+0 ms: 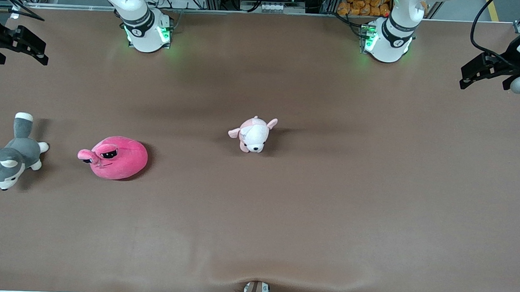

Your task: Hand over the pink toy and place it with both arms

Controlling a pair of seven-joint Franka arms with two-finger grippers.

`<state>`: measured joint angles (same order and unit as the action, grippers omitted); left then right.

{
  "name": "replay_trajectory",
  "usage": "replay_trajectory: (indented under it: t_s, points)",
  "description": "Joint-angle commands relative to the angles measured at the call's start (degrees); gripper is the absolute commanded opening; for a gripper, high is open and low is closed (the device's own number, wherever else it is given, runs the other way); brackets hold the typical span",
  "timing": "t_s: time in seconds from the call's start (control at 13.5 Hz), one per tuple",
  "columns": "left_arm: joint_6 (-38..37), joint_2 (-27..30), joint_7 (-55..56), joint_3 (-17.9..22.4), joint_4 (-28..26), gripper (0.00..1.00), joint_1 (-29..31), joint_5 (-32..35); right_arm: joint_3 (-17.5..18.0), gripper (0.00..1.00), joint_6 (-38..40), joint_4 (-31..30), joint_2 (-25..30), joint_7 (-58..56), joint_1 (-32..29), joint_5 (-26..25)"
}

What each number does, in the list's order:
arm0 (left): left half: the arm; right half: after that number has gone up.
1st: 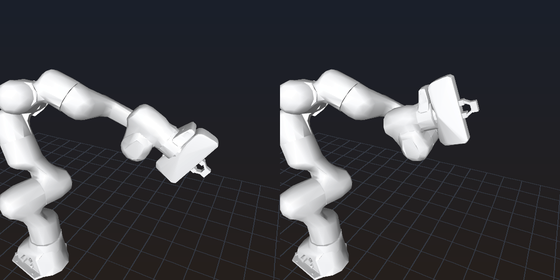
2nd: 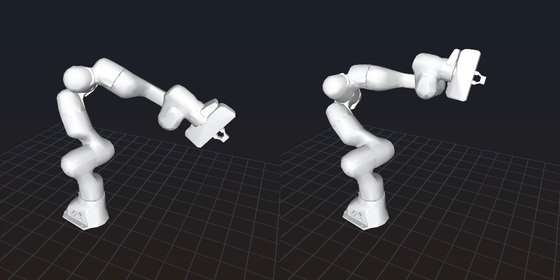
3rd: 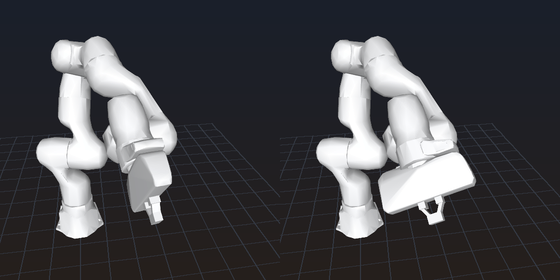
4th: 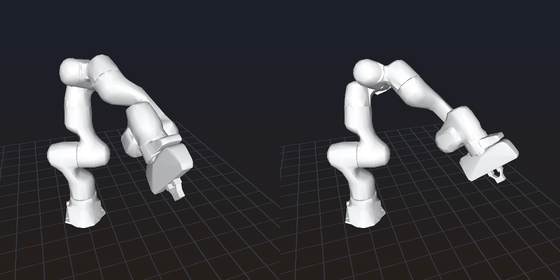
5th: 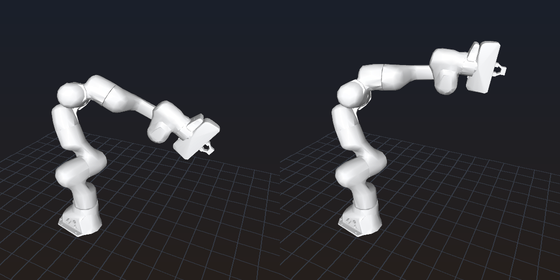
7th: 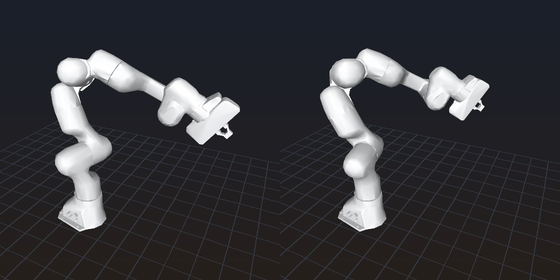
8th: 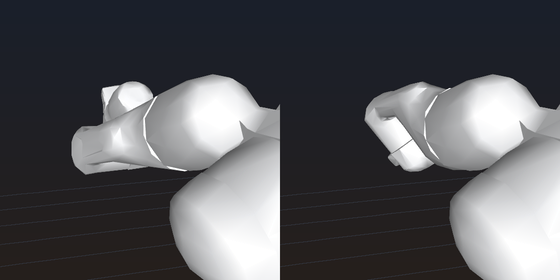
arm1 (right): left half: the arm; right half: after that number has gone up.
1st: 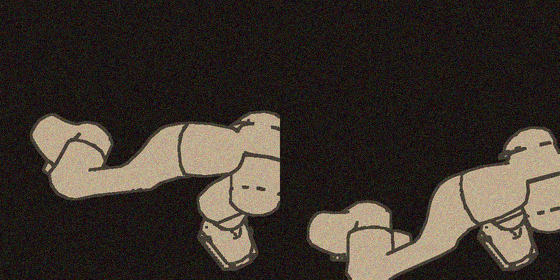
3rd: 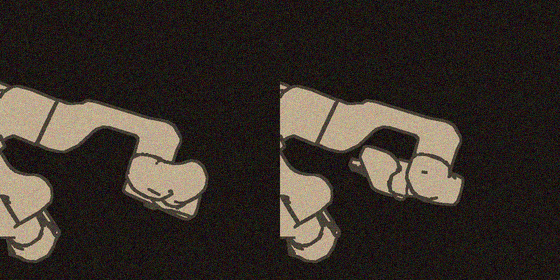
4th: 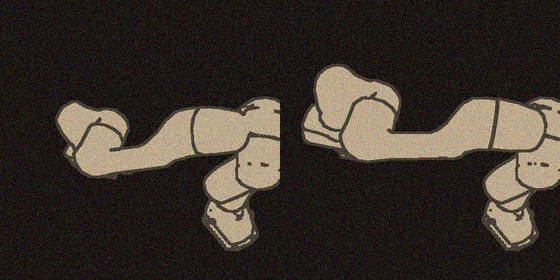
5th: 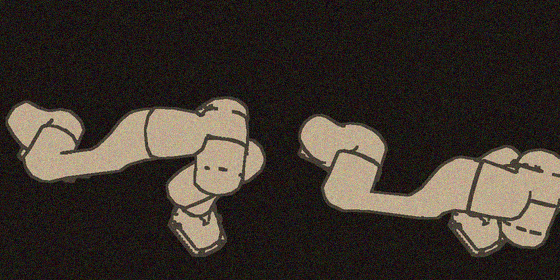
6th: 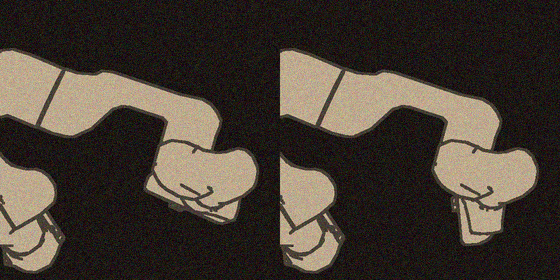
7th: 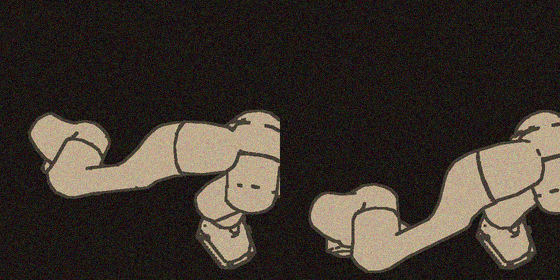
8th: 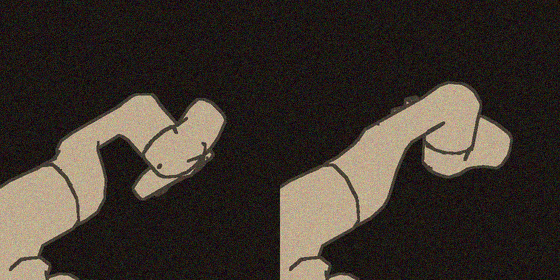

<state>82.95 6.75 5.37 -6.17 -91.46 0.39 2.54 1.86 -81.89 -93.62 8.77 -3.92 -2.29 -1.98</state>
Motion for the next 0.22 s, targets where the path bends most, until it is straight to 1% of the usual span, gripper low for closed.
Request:
replay_trajectory:
  t_s: [0.0,0.15]
  points:
    - [-1.8,0.8,-0.9,-0.2,0.1,1.0,0.3,-0.2,0.5,1.0,0.9,1.3,-0.6,-0.1,-1.0,0.8]
    - [-1.9,0.9,-0.4,-0.2,0.1,1.0,0.2,-0.2,0.5,1.0,0.8,1.3,-0.6,-0.1,-1.0,0.8]
